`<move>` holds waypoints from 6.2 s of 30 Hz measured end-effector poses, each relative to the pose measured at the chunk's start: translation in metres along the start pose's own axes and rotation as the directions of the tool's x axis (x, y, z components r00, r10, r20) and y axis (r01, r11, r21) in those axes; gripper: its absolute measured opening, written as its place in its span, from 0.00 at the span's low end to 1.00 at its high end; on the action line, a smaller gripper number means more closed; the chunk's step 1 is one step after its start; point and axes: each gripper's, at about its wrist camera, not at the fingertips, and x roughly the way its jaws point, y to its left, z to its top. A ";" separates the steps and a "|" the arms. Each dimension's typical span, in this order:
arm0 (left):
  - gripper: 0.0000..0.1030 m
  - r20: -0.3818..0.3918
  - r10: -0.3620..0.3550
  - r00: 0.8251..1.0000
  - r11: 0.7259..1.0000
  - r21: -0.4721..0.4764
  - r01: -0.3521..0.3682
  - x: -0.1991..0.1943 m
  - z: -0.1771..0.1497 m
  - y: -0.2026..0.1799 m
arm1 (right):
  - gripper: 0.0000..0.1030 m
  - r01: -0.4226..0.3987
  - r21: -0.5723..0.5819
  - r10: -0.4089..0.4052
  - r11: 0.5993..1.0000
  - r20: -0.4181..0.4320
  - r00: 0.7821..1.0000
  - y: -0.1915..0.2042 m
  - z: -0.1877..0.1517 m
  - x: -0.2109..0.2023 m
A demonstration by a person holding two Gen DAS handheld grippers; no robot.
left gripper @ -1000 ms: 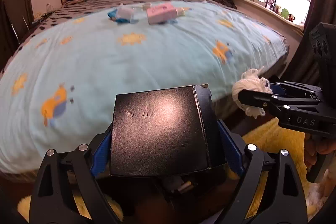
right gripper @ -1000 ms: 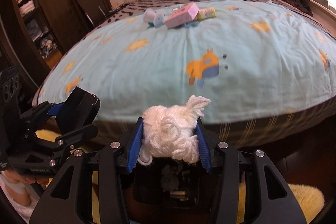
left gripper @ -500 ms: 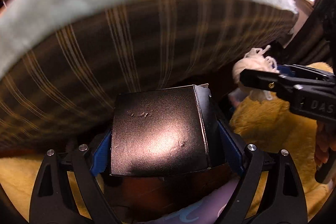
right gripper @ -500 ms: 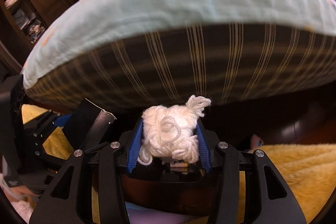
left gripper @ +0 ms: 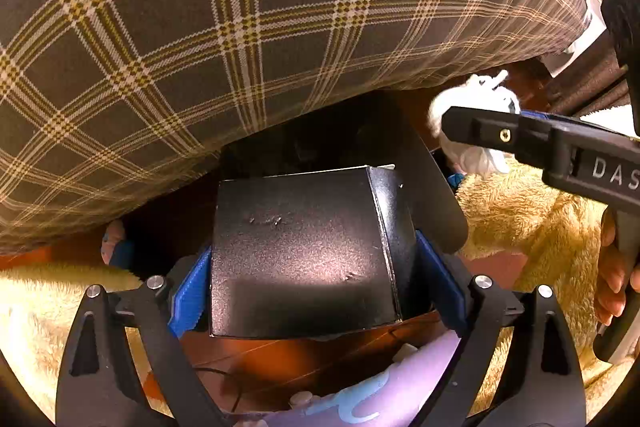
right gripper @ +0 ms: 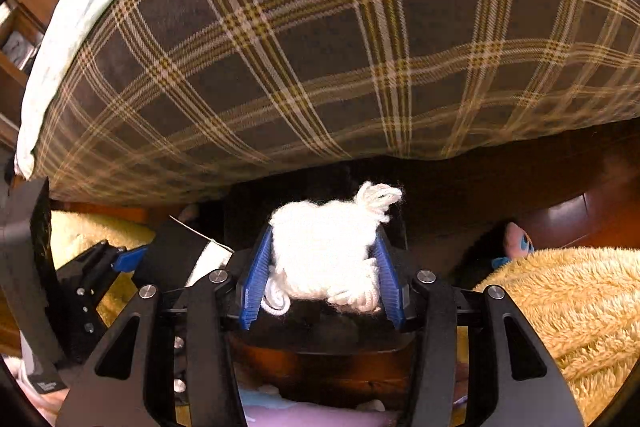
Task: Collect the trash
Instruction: 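Lower the black box with the left tool while the right tool lowers the yarn into the bin, then raise both open tools back above the bed, then grasp the pink box with the right tool while the left tool grasps the white spool, then lower the spool with the left tool while the right tool drops the pink box into the bin, then raise both open tools back above the bed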
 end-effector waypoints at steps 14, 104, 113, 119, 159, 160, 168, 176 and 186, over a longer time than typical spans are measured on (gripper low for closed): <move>0.92 0.055 0.024 0.998 1.000 -0.014 -0.024 -0.025 0.007 0.010 | 0.77 -0.006 0.021 0.005 1.000 0.064 0.998 0.009 0.022 -0.015; 0.42 0.442 0.159 0.883 0.968 0.104 -0.226 -0.165 0.287 0.046 | 0.77 0.142 -0.210 -0.045 0.967 0.409 0.911 0.067 0.248 -0.139; 0.42 0.460 0.086 0.884 0.983 0.106 -0.151 -0.208 0.187 0.017 | 0.77 0.099 -0.222 -0.005 0.970 0.390 0.921 0.075 0.173 -0.162; 0.42 0.452 0.043 0.891 0.987 0.121 -0.109 -0.211 0.130 -0.004 | 0.77 0.058 -0.205 0.020 0.977 0.360 0.933 0.066 0.122 -0.166; 0.43 0.022 -0.041 0.999 0.999 -0.018 0.041 -0.024 -0.003 0.010 | 0.78 0.008 0.025 -0.006 1.000 -0.084 0.996 -0.004 -0.011 0.002; 0.43 0.021 -0.042 0.999 0.999 -0.019 0.043 -0.023 -0.003 0.010 | 0.79 0.006 0.025 -0.004 1.000 -0.083 0.997 -0.002 -0.011 0.003; 0.66 0.032 -0.018 0.999 1.000 -0.018 0.018 -0.029 -0.007 0.013 | 0.85 0.024 0.047 -0.022 0.999 -0.041 0.999 -0.003 0.004 -0.005; 0.79 0.145 0.031 0.989 0.999 -0.017 -0.029 -0.080 0.010 0.020 | 0.90 0.031 0.047 -0.035 0.998 0.084 0.996 -0.007 0.017 -0.053; 0.86 0.358 0.056 0.932 0.998 -0.017 -0.054 -0.174 0.056 0.026 | 0.91 0.042 -0.003 -0.039 0.999 0.310 0.950 0.002 0.074 -0.141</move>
